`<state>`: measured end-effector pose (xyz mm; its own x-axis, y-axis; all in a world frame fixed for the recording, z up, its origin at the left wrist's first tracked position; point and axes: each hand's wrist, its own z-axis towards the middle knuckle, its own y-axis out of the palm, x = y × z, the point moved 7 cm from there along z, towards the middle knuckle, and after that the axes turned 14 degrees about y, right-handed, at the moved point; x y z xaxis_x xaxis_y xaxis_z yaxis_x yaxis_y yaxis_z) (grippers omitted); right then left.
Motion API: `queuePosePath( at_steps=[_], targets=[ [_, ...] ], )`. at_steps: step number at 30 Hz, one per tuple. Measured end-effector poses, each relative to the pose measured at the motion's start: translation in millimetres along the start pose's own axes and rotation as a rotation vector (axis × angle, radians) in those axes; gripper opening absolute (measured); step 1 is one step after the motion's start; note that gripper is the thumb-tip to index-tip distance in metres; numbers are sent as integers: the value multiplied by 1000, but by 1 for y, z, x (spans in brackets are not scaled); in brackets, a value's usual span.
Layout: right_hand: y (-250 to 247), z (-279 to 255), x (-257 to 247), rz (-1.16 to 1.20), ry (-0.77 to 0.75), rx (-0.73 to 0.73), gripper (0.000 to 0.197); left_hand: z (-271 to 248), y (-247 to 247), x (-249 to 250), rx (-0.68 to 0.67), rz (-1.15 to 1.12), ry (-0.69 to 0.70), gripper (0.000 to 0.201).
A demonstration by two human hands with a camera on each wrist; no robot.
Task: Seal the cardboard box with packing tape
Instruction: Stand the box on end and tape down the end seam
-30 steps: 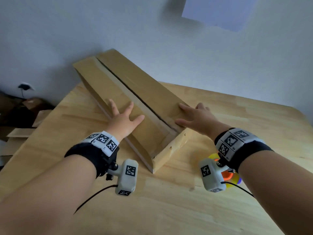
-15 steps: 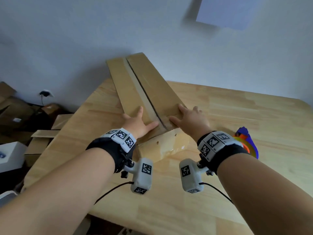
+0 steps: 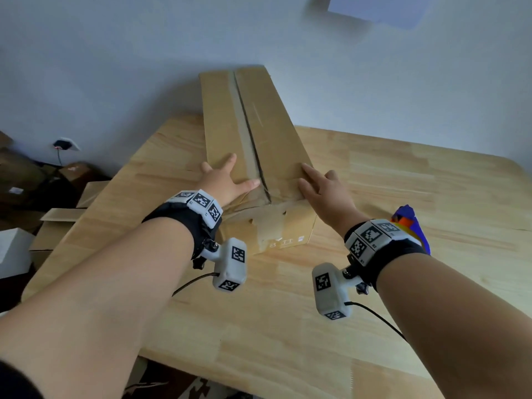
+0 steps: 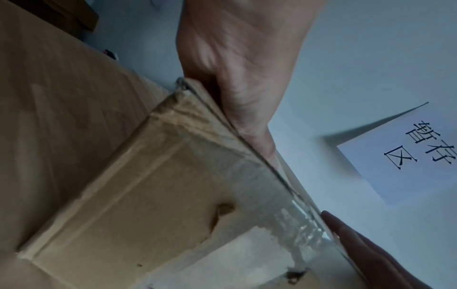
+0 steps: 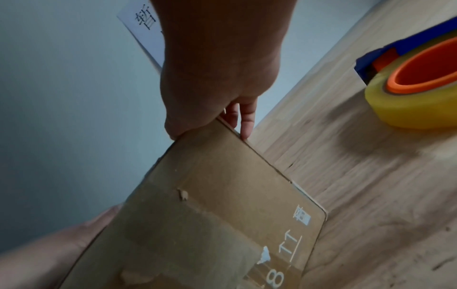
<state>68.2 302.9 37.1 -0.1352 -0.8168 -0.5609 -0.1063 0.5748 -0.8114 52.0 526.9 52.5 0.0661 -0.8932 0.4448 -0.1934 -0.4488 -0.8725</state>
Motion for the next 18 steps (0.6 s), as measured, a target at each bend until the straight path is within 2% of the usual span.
queuePosePath(
  at_steps=[4, 7, 11, 15, 18],
  targets=[
    [-11, 0, 14, 123, -24, -71, 56, 0, 0, 11, 64, 161, 5, 78],
    [-32, 5, 45, 116, 36, 4, 55, 2, 3, 43, 174, 227, 184, 57],
    [-54, 12, 121, -110, 293, 55, 53, 8, 20, 97, 181, 184, 417, 48],
    [-58, 6, 189, -333, 551, -39, 62, 23, 47, 146, 98, 182, 562, 41],
    [-53, 6, 223, -291, 661, -100, 77, 35, 67, 174, 45, 209, 616, 38]
  ],
)
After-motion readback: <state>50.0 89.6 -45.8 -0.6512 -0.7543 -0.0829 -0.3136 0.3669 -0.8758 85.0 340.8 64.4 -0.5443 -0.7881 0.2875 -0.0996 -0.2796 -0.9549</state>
